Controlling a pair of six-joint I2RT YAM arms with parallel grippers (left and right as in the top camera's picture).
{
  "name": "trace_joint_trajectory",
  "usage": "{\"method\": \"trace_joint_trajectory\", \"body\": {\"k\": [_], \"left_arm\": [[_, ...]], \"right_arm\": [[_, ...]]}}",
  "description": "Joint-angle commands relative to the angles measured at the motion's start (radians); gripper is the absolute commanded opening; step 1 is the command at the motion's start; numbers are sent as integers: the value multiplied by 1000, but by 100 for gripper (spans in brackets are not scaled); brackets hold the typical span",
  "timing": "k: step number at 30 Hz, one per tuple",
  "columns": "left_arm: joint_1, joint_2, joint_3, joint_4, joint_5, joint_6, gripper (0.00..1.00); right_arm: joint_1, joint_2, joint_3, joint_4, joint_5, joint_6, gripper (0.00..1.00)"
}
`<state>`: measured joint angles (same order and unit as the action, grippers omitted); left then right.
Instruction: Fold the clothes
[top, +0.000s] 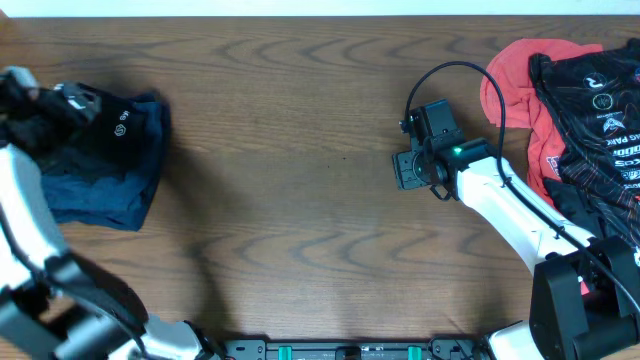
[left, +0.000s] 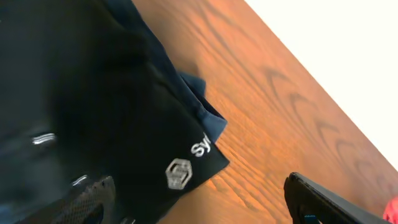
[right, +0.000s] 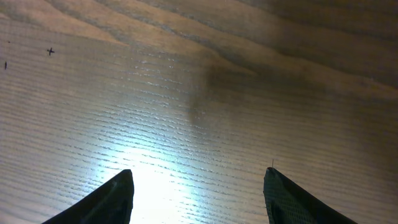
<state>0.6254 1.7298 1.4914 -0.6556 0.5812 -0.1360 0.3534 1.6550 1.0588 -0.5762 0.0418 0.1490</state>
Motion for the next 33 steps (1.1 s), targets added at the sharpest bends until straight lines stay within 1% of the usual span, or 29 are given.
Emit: {"method": "trace_joint_trajectory", "body": {"k": [1,8,10,11,12,14,16,18,19,21,23,26,29,31,33], "left_arm": [[-7,123,0,13,114,65,88],[-7,337,0,36,129,72,88],[-7,362,0,61,212,81,89],[-7,362,0,73,261,93,97],[-6,354,3,90,318,100,98],[-5,327,17,105,399,103,98],[-5,273,39,104,441,103,98],[-13,203,47,106,447,108,98],[-22,148,47,109,443,129,98],[-46,72,47,107,393,136,98],[-92,-8,47,90,294,137,98],[-195,-93,47,39,147,164,98],[-317,-126,47,-36,25,189,98],[-410,-127,46,-90,-58,206,98],[-520,-121,45,-146,-190,215,98]], "right_arm": [[-6,0,2,0,11,11,65],[-6,0,2,-1,10,11,65],[-6,0,2,-1,11,11,65],[-6,0,2,-2,11,11,65],[-6,0,2,-3,11,11,65],[-6,0,2,-8,11,11,65],[-6,0,2,-10,11,11,65],[-6,0,2,-10,11,11,65],[-6,0,2,-10,11,11,65],[-6,0,2,-5,11,11,65],[-6,0,2,6,11,11,66],[-6,0,2,25,10,11,66],[-6,0,2,36,10,11,68],[-6,0,2,44,5,11,72],[-6,0,2,64,-18,11,77]]}}
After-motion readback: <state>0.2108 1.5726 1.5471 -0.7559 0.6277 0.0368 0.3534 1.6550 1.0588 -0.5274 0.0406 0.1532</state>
